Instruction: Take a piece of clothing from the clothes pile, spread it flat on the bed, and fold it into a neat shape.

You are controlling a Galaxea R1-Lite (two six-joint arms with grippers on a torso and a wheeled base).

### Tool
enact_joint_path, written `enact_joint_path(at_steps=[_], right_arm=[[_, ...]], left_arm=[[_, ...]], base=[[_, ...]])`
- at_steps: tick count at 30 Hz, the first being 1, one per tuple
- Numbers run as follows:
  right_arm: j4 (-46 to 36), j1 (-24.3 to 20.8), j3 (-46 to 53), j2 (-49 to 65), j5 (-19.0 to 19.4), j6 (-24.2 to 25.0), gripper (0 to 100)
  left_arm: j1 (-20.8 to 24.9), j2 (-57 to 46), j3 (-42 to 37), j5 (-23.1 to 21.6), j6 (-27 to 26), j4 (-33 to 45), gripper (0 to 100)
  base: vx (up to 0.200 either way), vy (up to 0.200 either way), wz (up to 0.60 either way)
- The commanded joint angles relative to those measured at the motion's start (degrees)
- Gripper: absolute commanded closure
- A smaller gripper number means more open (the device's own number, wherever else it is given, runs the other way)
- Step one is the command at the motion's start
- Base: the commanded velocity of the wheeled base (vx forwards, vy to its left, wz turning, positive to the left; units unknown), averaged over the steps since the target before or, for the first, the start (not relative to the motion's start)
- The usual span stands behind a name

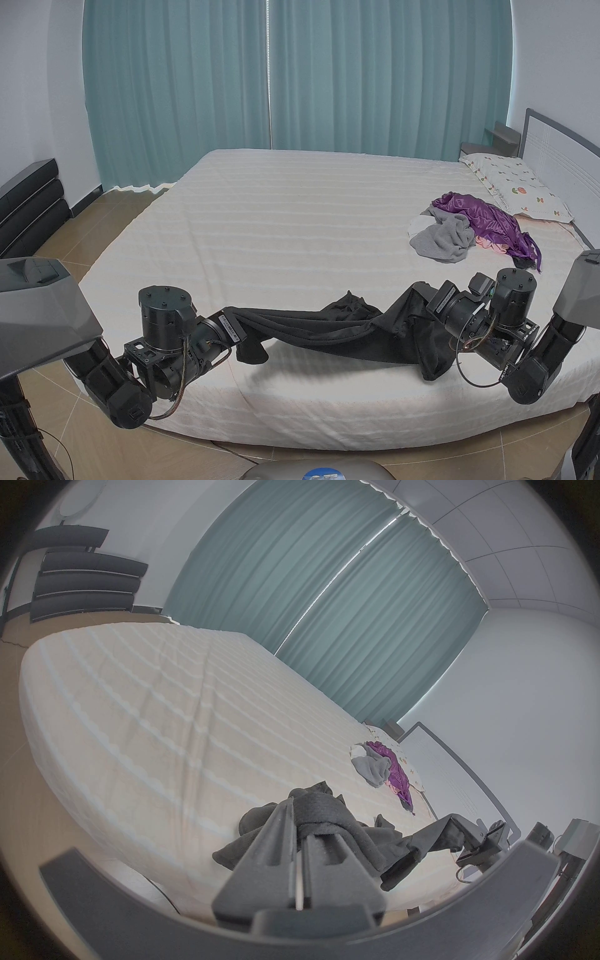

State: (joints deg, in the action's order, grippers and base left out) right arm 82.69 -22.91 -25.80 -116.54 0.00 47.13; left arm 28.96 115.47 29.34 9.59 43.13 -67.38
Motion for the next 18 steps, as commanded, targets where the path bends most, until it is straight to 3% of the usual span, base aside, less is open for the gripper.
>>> enact_joint_path(at_steps=[1, 7, 18], right_arm=[[0.02, -0.12, 3.03, 3.43, 0.0, -0.02, 100], [0.02, 0.41, 5.76, 5.62, -0.44, -0.2, 100], [-0.77, -0.74, 13.93, 18.9, -1.76, -1.6, 100]], left_arm=[[-0.05, -2.79, -0.43, -0.01, -0.15, 0.05, 100], [0.65, -3.32, -1.75, 0.16, -0.06, 0.14, 100], [1.45, -10.26, -6.93, 0.69, 0.2, 0.32, 100]], base=[[0.0, 0.0, 0.0], [0.0, 0.0, 0.0], [-0.2, 0.0, 0.0]])
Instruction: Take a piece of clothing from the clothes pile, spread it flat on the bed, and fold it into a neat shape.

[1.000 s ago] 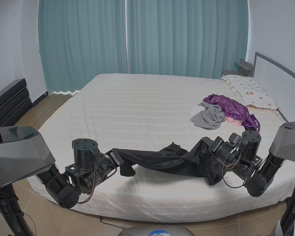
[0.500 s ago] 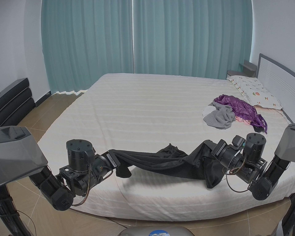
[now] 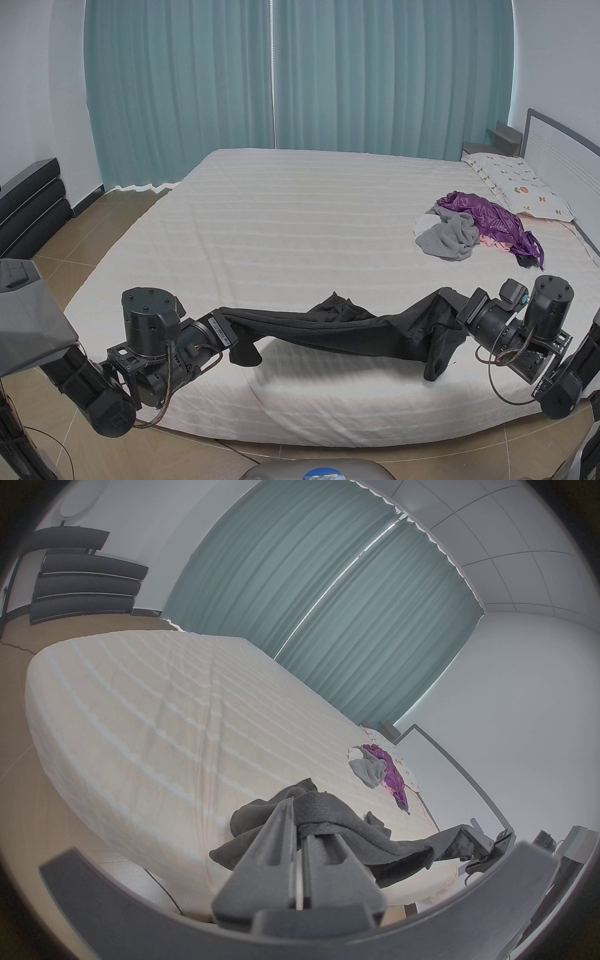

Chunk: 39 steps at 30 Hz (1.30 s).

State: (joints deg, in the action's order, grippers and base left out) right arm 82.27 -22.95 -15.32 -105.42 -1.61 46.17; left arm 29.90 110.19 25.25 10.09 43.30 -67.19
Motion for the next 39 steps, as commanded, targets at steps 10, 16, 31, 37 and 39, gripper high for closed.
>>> enact_joint_path(at_steps=[10, 16, 31, 37, 39], right_arm=[[-1.77, -4.55, 4.86, 23.25, -0.15, -2.57, 100], [-14.16, -3.5, -7.88, 32.21, -0.24, -5.47, 100], [-31.12, 5.2, -36.88, 11.82, -4.1, -8.02, 100], [-30.86, 7.13, -42.07, 3.21, -4.1, -7.85, 100], [-30.68, 7.22, -44.09, 0.22, -4.28, -7.85, 100]], left_arm=[[3.23, -17.73, -4.94, 1.51, -1.99, 3.56, 100], [2.53, -26.43, 5.16, 2.12, -4.63, 18.5, 100], [-5.38, -13.34, 32.76, 1.33, -3.75, 42.32, 100], [-6.7, -5.07, 39.35, 1.07, -3.75, 42.15, 100], [-6.96, -1.65, 42.43, 0.45, -3.75, 42.15, 100]], base=[[-0.08, 0.0, 0.0], [0.0, 0.0, 0.0], [0.04, 0.0, 0.0], [0.2, 0.0, 0.0], [0.2, 0.0, 0.0]])
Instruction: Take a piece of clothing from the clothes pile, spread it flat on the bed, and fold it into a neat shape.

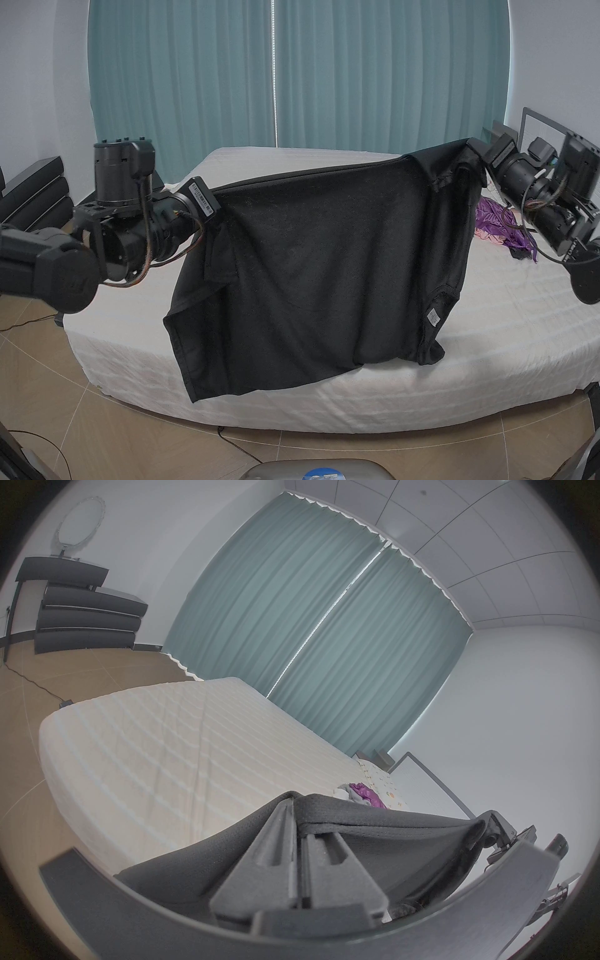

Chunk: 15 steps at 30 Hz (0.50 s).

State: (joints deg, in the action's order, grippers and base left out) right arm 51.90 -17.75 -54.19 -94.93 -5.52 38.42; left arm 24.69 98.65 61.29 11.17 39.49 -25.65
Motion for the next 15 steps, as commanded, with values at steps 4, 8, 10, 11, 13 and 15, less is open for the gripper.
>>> enact_joint_path(at_steps=[4, 8, 10, 11, 13, 15], right_arm=[[-0.3, 1.84, -8.13, -14.32, -0.98, -0.19, 100], [-0.48, 2.1, -11.64, -18.98, -1.42, -0.37, 100], [-0.83, 2.37, -13.49, -21.26, -1.42, -0.37, 100], [-0.92, 2.37, -14.37, -22.49, -1.42, -0.37, 100], [-0.92, 2.37, -15.07, -23.64, -1.42, -0.37, 100], [-1.01, 2.28, -16.56, -27.24, -1.42, -0.46, 100]], left_arm=[[-2.45, 14.03, 10.34, -1.59, 0.07, 0.69, 100], [-3.94, 19.04, 14.82, -2.03, 0.07, 0.86, 100], [-4.73, 21.76, 16.84, -2.29, 0.07, 1.04, 100], [-5.17, 23.35, 17.72, -2.47, 0.07, 1.04, 100], [-5.44, 24.66, 18.6, -2.47, 0.07, 1.04, 100], [-5.79, 29.23, 21.32, -2.73, -0.02, 0.6, 100]], base=[[0.2, 0.0, 0.0], [0.2, 0.0, 0.0], [0.2, 0.0, 0.0], [0.2, 0.0, 0.0], [0.2, 0.0, 0.0], [0.2, 0.0, 0.0]])
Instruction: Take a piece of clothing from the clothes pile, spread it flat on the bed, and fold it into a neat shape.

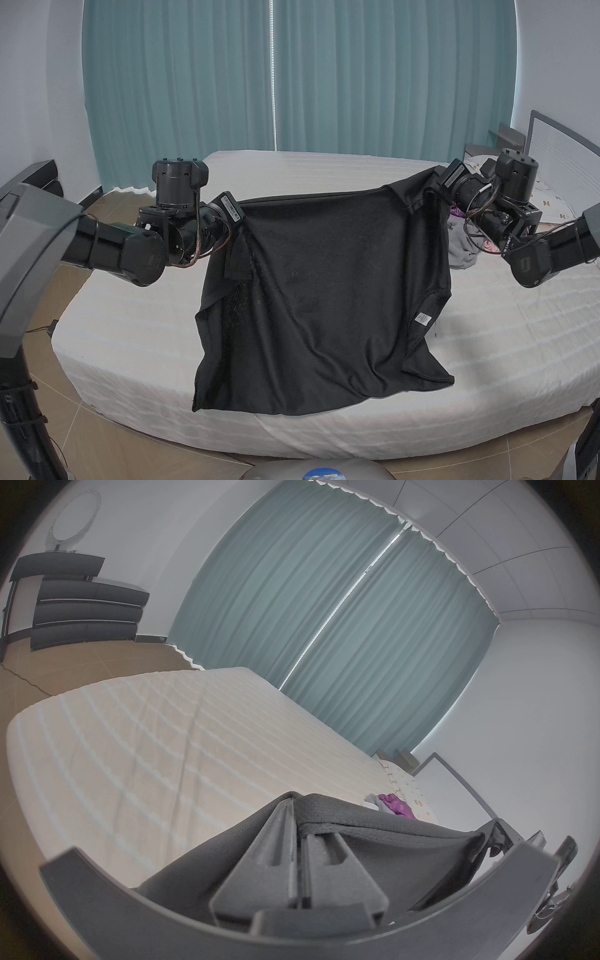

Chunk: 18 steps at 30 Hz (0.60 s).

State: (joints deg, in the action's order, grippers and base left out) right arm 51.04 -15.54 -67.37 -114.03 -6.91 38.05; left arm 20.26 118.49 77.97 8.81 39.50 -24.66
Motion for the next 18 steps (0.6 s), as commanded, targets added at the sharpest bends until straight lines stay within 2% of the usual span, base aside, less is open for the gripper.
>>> enact_joint_path(at_steps=[1, 7, 18], right_arm=[[-0.15, 0.07, -4.0, -9.54, -0.03, -0.08, 100], [-0.24, 0.95, -7.61, -16.22, -0.65, -0.08, 100], [-0.24, 2.45, -18.33, -30.2, -6.01, 0.1, 100]], left_arm=[[-1.36, 11.41, 5.88, -0.38, -0.3, -0.48, 100], [-1.45, 18.79, 12.73, -0.38, -0.74, -0.65, 100], [-1.1, 33.82, 30.31, -0.2, -0.91, -0.56, 100]], base=[[0.2, 0.0, 0.0], [0.0, 0.0, 0.0], [0.0, 0.0, 0.0]])
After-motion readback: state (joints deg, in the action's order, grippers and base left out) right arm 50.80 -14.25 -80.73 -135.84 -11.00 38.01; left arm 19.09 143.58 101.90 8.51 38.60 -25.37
